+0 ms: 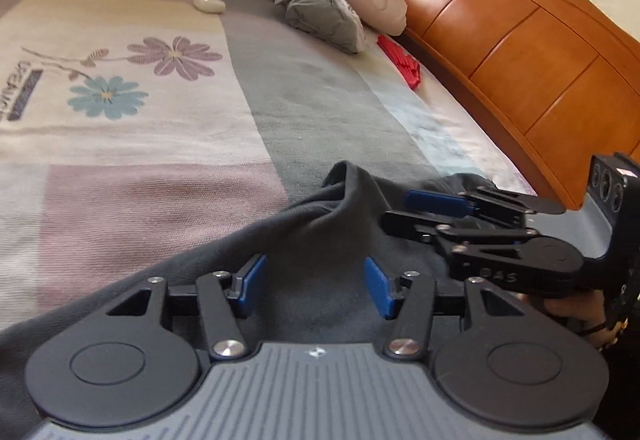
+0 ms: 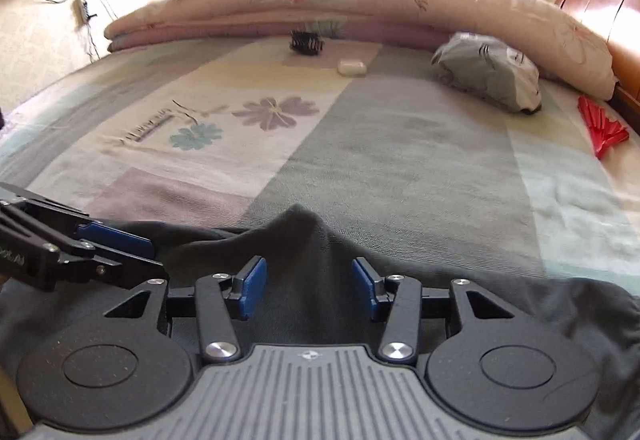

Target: Fold clothes

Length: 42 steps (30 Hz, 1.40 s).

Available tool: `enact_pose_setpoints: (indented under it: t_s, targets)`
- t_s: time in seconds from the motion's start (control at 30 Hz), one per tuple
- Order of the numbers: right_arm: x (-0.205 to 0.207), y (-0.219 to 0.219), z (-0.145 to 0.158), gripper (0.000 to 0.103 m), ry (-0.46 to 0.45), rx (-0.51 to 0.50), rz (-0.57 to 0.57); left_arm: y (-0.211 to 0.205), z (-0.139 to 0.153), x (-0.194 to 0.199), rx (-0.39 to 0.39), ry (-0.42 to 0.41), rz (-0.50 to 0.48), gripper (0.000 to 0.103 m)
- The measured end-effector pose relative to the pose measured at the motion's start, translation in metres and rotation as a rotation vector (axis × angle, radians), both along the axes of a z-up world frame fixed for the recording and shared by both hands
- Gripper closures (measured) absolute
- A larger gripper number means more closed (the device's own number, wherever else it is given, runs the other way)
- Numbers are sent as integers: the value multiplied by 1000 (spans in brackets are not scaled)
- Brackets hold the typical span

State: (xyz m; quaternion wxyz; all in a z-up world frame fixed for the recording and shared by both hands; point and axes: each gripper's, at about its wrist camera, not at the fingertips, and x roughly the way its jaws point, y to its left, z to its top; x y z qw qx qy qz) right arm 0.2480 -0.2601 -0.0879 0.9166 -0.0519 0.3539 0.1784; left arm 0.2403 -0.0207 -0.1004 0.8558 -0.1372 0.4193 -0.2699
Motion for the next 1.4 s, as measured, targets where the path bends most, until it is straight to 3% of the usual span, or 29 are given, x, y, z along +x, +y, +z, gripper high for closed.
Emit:
enact_pose_setpoints:
  t_s: [0.13, 0.23, 0.37, 0.47, 0.57, 0.8, 1.0, 1.13, 1.27, 1.4]
  targets:
    - [10, -15, -9, 54, -13, -8, -35, 0, -5, 17, 1, -32, 45, 48]
    - [6, -24, -4, 56, -2, -31, -59, -2, -6, 26, 52, -44, 79, 49]
    - [-5, -20, 11, 54, -24, -44, -50, 7, -2, 25, 10, -46, 100, 50]
    - [1, -7, 22, 51, -9, 22, -9, 13, 10, 13, -7, -99, 101, 48]
    - [15, 12, 21, 50, 32, 83, 7, 15, 17, 1, 23, -128, 70, 48]
    - [17, 8, -2, 48, 11, -82, -36, 7, 9, -11, -24, -106, -87, 46]
    - [16, 9, -5, 47, -37, -127, -21, -6, -10, 6, -48, -78, -91, 45]
    - [41, 19, -9, 45, -65, -168, -7, -5, -11, 13, -38, -92, -76, 44]
    - [57, 15, -3, 42, -58, -124, -2, -8, -12, 21, -23, -104, -73, 43]
    - [39, -3, 22, 42, -56, -33, -23, -9, -10, 23, -8, -122, -72, 43]
